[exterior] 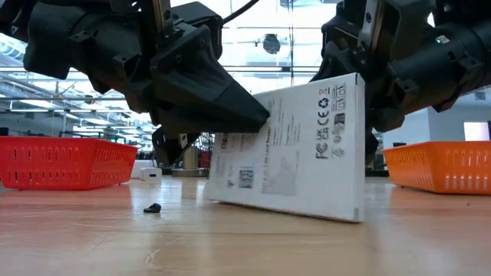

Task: Pick and place items into bin
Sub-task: Put the card reader box into the orange bin

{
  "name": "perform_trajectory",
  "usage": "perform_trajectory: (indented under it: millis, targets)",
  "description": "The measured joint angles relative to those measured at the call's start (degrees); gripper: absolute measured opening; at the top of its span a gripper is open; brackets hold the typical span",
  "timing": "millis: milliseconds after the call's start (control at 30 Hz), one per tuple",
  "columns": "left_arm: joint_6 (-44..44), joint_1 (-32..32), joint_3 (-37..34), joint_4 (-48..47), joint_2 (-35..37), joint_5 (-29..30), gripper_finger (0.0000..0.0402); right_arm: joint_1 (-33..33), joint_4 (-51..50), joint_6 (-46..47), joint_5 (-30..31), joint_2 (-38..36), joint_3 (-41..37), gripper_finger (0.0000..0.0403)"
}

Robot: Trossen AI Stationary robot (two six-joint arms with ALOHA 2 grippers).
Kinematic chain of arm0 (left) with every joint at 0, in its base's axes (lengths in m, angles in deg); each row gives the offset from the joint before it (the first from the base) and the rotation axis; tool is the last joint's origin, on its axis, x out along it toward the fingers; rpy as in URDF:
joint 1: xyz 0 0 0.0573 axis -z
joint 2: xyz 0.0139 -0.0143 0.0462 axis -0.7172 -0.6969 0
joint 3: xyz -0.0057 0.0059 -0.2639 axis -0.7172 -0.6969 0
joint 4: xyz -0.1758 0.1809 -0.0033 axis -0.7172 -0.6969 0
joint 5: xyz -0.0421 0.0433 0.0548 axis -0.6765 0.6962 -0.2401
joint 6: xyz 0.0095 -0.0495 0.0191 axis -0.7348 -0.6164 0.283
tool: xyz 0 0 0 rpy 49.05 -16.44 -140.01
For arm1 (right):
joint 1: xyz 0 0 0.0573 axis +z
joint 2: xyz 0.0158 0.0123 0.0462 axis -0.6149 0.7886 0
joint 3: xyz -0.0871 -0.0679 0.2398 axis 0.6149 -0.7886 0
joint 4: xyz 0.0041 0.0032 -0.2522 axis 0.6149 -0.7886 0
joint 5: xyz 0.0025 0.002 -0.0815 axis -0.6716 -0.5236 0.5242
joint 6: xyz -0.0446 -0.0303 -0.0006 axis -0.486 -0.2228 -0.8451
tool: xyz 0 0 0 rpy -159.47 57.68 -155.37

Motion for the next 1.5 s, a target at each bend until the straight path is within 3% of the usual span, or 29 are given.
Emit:
perform_trajectory:
  millis: [833,1233,1500]
  targets:
    - [-0.3,0.4,0.0,-1.5,0.0,0.2,0.0031,0.0,0.5,-2.7,0.3,0.0,0.0,0.0049]
    - [-0.2,0.4,0.0,-1.5,0.0,0.1,0.0031,0.0,0.9,-3.1,0.5,0.0,0.0,0.0098]
    - [0.0,0.4,0.0,-1.4,0.0,0.2,0.0031,0.0,3.5,-5.0,0.5,-0.1,0.0,0.0110]
